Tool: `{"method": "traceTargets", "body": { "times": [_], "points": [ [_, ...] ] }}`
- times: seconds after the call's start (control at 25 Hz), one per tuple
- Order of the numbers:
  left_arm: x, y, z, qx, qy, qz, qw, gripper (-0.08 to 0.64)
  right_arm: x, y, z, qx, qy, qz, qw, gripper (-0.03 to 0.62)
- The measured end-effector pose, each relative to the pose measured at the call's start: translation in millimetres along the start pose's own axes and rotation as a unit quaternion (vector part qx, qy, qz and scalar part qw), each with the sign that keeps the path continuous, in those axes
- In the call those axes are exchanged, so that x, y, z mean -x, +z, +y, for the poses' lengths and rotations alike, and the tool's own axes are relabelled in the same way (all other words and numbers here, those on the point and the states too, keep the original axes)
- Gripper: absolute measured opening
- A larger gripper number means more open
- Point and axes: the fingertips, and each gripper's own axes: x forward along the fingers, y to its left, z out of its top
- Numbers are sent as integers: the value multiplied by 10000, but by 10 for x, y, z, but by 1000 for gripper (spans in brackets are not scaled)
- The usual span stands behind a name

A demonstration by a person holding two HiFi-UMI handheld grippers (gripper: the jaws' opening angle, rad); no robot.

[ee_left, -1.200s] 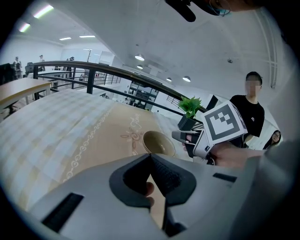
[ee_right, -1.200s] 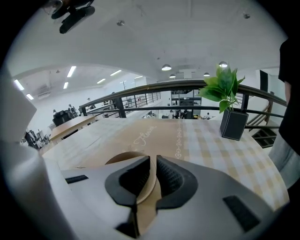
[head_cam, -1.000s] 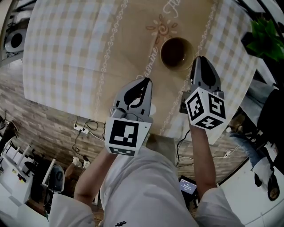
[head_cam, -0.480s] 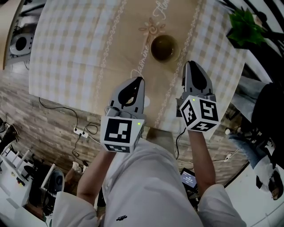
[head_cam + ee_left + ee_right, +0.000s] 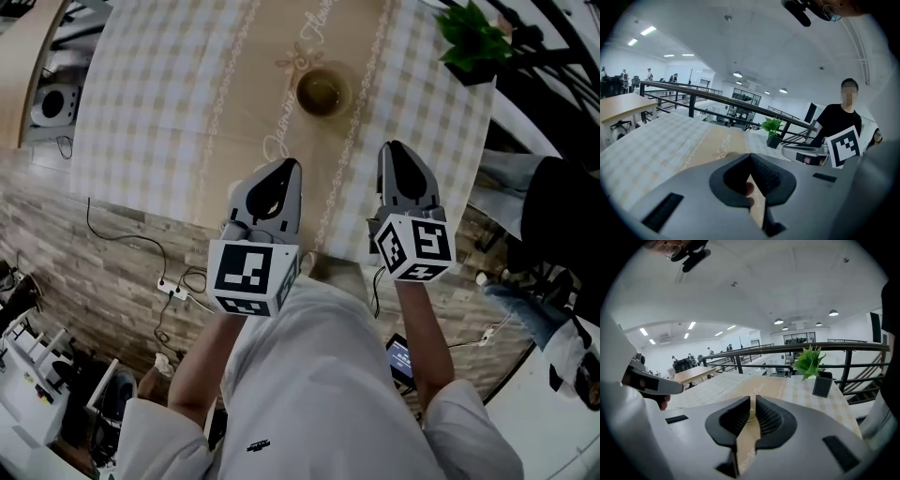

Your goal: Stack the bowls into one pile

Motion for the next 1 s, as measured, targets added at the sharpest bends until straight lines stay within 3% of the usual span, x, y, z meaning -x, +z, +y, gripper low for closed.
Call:
{"method": "traceTargets", "body": {
  "times": [0.44, 0.8, 1.0],
  "points": [
    [477, 168, -814, -266, -303, -311, 9987, 18, 999, 203, -87, -154, 13, -390, 9991, 41],
    [619, 154, -1458, -437, -840, -220, 9953, 18, 1602, 293, -314, -124, -199, -549, 9982, 41],
    [952, 110, -1702, -485, -936, -296, 9940, 18, 2128, 259, -132, -127, -261, -592, 9978, 41]
  ]
}}
